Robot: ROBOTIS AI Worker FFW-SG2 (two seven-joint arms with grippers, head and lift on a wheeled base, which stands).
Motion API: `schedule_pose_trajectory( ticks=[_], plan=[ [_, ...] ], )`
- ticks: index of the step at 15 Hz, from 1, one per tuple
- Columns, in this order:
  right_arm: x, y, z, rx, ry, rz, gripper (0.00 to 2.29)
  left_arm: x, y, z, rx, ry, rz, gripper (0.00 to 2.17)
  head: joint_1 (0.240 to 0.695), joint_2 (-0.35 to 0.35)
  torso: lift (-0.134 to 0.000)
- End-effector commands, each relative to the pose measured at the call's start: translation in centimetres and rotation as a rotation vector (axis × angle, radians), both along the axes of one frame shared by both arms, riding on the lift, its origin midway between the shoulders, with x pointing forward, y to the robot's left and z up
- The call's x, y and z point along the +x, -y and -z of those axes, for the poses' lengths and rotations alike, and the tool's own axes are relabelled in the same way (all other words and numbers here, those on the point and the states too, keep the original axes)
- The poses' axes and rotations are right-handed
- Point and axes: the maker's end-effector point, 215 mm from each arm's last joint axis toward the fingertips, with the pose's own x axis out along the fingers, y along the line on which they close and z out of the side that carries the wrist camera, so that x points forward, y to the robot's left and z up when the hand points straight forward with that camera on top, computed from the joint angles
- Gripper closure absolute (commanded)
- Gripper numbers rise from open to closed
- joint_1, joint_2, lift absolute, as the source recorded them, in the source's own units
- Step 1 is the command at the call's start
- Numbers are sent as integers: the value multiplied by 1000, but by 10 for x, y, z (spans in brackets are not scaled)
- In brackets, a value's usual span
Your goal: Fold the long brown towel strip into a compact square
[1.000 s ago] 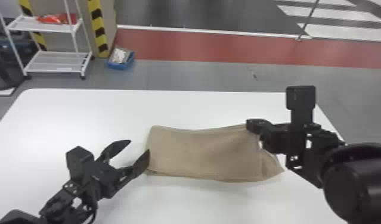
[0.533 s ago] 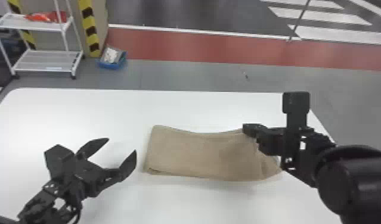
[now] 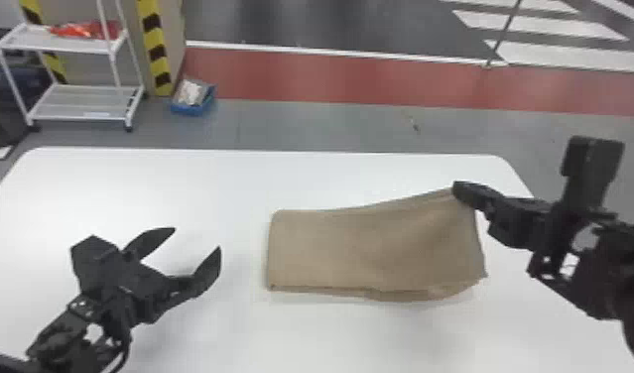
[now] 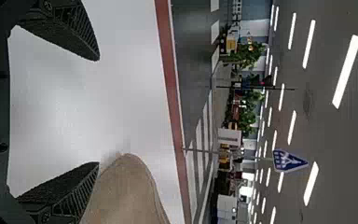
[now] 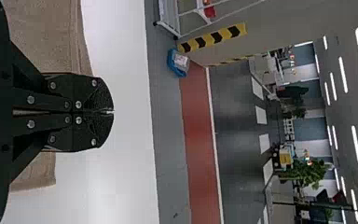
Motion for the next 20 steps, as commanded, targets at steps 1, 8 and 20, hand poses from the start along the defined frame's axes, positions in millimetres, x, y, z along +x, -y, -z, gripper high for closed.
schedule_pose_trajectory(
  ticks=[1, 8, 20],
  plan=[
    [3, 11, 39, 6, -75, 13, 1649, 2, 1, 4, 6, -4, 2, 93, 695, -177, -124],
    [18, 19, 61, -6, -96, 61, 1646, 3, 2, 7, 14, -9, 4, 93, 695, -192, -124],
    [-19, 118, 49, -57, 37, 246, 46, -1, 12, 5, 4, -7, 20, 90, 695, -290, -124]
  ],
)
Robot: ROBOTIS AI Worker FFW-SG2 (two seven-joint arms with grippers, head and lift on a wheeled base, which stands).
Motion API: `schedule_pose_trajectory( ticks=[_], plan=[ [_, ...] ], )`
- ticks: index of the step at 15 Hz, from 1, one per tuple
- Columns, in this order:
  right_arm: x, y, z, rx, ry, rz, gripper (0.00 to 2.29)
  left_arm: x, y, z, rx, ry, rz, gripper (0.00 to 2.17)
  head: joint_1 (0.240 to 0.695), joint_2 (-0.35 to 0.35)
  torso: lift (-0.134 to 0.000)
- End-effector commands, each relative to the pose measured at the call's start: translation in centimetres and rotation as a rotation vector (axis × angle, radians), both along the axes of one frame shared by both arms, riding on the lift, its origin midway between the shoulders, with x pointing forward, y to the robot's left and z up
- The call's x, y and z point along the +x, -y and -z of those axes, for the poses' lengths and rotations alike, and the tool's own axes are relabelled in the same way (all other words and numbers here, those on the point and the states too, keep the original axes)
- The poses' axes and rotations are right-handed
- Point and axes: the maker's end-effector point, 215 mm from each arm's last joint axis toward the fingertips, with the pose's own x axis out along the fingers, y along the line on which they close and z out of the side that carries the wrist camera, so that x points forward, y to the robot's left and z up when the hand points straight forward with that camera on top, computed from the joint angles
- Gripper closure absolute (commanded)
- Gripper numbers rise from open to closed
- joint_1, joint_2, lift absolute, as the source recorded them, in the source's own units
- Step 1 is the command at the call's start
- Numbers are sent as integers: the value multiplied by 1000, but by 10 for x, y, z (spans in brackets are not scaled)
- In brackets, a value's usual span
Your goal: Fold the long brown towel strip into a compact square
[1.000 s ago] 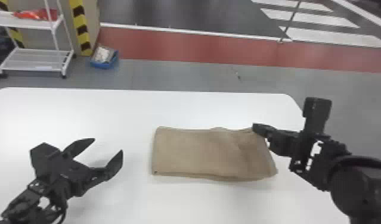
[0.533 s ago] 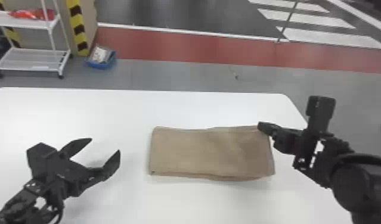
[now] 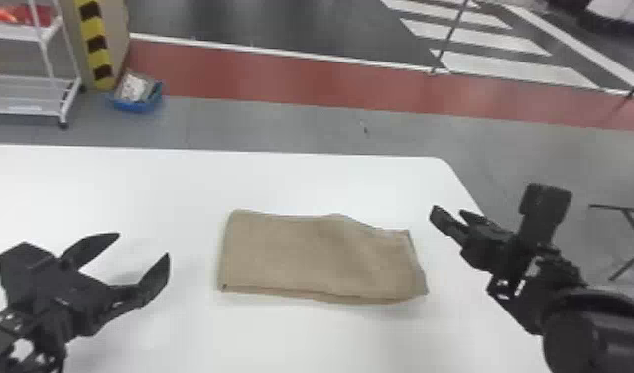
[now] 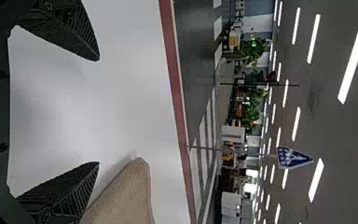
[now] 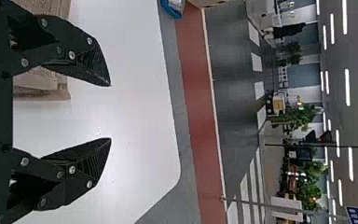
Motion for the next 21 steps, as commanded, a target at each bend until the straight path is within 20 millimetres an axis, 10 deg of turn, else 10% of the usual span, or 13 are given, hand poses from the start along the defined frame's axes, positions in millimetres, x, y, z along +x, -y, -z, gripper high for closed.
schedule_pose_trajectory(
  ticks=[1, 9, 14, 21],
  plan=[
    [-15, 19, -3, 4, 18, 29, 46, -6, 9, -1, -14, -1, 14, 90, 695, -298, -124],
    [-84, 32, -5, 55, 111, 36, 90, -39, 97, -4, -112, -63, 150, 272, 695, -350, -124],
    [-91, 34, 0, 49, 135, 28, 90, -31, 104, 10, -72, -113, 108, 657, 695, -350, -124],
    [-83, 38, 3, 45, 136, 20, 93, -41, 105, 34, 14, -183, 101, 664, 695, -350, -124]
  ],
)
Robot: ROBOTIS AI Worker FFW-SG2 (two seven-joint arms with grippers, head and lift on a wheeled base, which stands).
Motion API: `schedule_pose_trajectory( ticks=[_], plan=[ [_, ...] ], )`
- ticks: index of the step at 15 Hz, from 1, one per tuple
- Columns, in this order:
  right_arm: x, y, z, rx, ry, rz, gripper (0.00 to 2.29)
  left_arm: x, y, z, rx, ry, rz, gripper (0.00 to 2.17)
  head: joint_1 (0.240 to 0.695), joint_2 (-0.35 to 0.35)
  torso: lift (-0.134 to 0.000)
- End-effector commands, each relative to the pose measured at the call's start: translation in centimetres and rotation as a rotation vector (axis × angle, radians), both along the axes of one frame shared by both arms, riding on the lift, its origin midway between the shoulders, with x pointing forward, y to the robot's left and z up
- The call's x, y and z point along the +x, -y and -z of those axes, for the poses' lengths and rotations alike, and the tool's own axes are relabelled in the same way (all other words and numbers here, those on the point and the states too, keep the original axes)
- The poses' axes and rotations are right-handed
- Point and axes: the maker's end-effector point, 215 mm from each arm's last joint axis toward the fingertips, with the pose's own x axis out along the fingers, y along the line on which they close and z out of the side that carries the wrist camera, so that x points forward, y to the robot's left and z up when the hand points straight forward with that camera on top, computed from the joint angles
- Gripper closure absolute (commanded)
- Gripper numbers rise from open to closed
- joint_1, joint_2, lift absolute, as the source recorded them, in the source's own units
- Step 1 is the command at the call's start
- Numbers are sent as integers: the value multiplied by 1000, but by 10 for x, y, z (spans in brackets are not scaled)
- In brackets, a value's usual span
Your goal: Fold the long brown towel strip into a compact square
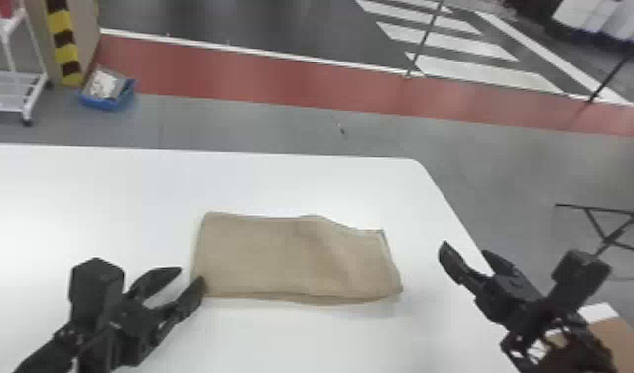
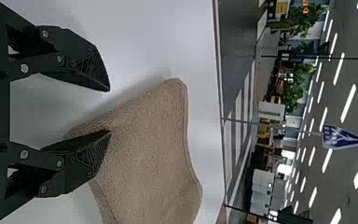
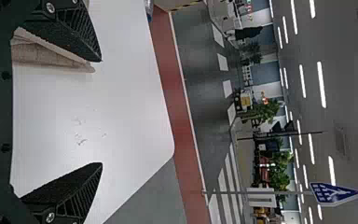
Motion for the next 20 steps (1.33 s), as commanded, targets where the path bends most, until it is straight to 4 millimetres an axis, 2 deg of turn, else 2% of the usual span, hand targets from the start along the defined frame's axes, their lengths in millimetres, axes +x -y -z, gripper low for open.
schedule_pose_trajectory(
  ticks=[1, 4, 11, 15, 20],
  plan=[
    [1, 2, 1, -6, -4, 0, 93, 4, 0, -7, -1, 11, -11, 664, 695, -350, -124],
    [2, 4, 3, -6, -8, 0, 93, 8, 4, -19, -15, 24, -8, 664, 695, -350, -124],
    [7, 2, 14, 0, -20, 3, 93, -3, 18, -16, -24, -18, 22, 660, 695, -350, -124],
    [7, 2, 12, -3, -14, 2, 93, 6, 20, -22, -18, -2, 28, 667, 695, -350, -124],
    [7, 2, 12, -2, -14, -1, 93, 4, 19, -11, 13, -36, 40, 667, 695, -350, -124]
  ],
)
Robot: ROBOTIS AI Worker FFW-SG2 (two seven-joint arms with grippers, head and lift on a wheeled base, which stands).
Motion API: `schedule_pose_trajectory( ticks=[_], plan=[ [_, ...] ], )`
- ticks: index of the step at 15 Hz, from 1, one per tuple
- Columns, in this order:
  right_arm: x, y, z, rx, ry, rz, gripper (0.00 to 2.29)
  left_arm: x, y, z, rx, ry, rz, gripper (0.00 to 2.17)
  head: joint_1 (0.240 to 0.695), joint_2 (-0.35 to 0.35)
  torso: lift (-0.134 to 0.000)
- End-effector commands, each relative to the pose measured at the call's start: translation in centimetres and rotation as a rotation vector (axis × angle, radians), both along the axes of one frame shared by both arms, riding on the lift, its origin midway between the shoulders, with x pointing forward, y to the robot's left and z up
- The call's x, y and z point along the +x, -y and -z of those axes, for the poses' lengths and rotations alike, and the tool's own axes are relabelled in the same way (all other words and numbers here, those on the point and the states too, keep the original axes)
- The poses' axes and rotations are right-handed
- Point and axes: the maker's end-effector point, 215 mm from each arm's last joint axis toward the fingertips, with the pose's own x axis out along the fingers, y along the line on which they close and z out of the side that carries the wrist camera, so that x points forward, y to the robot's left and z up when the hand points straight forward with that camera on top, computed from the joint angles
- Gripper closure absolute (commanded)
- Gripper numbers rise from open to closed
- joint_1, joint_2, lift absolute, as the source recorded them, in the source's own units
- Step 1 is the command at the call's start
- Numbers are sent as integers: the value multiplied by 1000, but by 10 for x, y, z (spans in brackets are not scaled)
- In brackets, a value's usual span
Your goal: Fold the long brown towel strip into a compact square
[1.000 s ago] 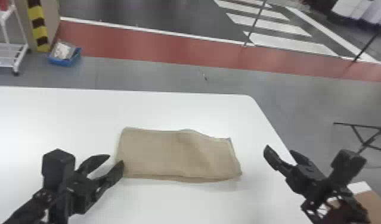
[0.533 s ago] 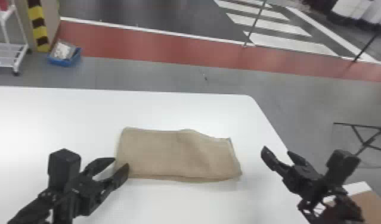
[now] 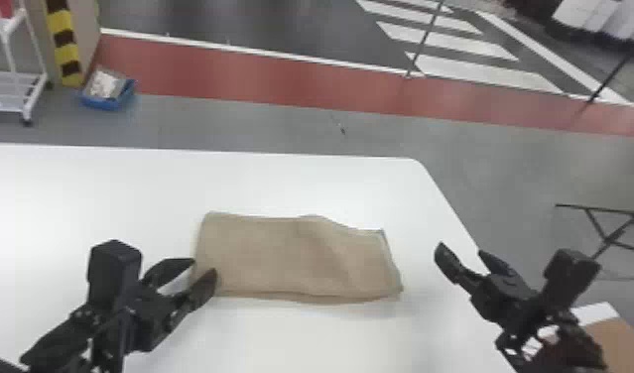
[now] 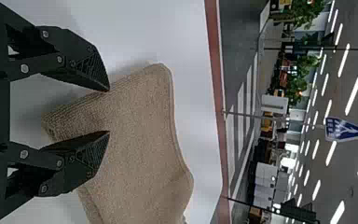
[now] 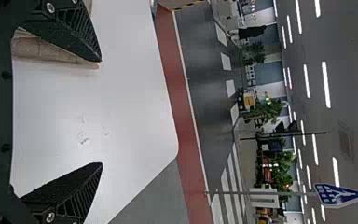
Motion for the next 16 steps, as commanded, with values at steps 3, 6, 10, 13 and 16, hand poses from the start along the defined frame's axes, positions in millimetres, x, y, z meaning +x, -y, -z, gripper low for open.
schedule_pose_trajectory(
  ticks=[3, 6, 10, 13, 16],
  plan=[
    [2, -1, -1, 1, 4, -2, 93, -6, 3, 9, 11, -30, 9, 846, 695, -350, -124],
    [1, 2, -1, -2, 3, 2, 93, -4, 2, 5, 8, -25, 3, 1568, 695, -350, -124],
    [1, 1, -1, 0, 5, 0, 93, 0, -7, -6, 9, -7, -8, 1625, 695, -350, -124],
    [6, -2, -4, 2, 12, -2, 93, 15, -42, -15, 31, 13, -52, 1625, 695, -350, -124],
    [11, -6, -2, 11, 15, -6, 93, 26, -81, -21, 41, 22, -103, 1625, 695, -350, -124]
  ],
)
